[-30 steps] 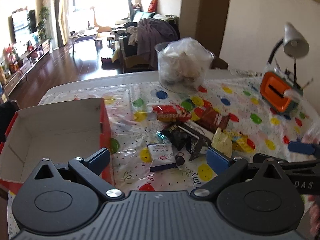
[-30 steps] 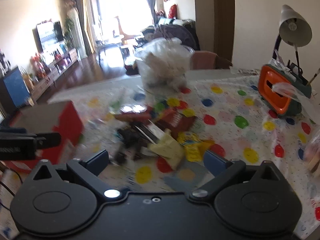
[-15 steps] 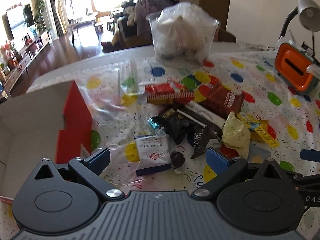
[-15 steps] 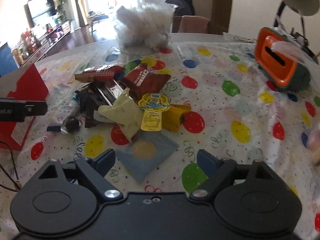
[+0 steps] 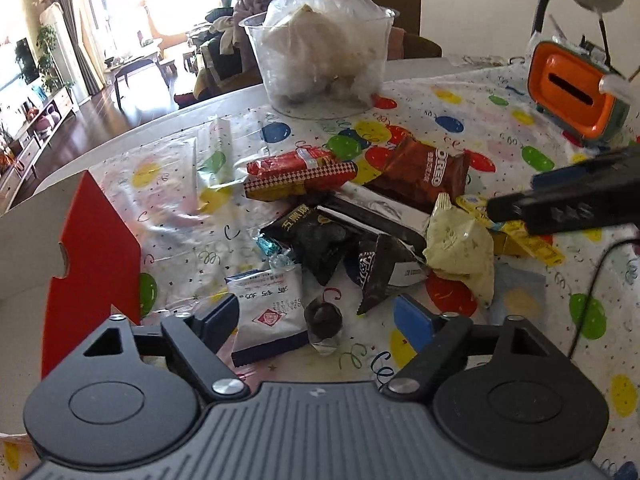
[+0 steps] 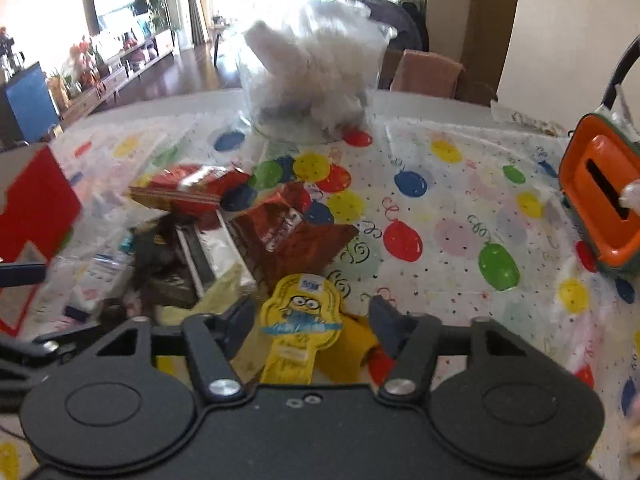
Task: Organize snacks
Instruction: 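Lower the right gripper onto the yellow Minion pouch and close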
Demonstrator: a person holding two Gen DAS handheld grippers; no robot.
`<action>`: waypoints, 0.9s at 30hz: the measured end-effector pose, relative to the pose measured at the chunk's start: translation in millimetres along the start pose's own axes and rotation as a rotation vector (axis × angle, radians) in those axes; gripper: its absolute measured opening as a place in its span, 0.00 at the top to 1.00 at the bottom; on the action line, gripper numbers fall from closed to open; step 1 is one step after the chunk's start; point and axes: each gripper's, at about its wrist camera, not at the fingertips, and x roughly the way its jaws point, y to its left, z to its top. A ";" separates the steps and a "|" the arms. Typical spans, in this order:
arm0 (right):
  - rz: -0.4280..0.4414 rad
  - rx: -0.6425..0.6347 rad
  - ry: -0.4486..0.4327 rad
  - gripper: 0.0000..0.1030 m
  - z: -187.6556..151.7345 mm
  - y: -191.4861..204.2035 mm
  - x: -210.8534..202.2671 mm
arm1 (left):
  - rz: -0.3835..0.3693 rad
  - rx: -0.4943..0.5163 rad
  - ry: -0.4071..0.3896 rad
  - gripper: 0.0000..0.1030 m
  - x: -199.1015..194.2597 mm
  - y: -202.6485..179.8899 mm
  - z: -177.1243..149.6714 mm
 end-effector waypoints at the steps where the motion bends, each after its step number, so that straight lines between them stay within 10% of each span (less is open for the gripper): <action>1: 0.009 0.008 0.013 0.47 0.7 -1.8 6.2 | 0.006 0.013 0.003 0.23 2.4 -2.0 -0.8; 20: 0.115 -0.047 0.078 0.49 5.6 1.3 36.0 | 0.035 0.139 0.105 0.61 44.7 -22.3 3.2; 27: 0.134 -0.055 0.090 0.90 2.3 -1.3 36.2 | 0.055 0.153 0.095 0.77 43.0 -21.8 3.0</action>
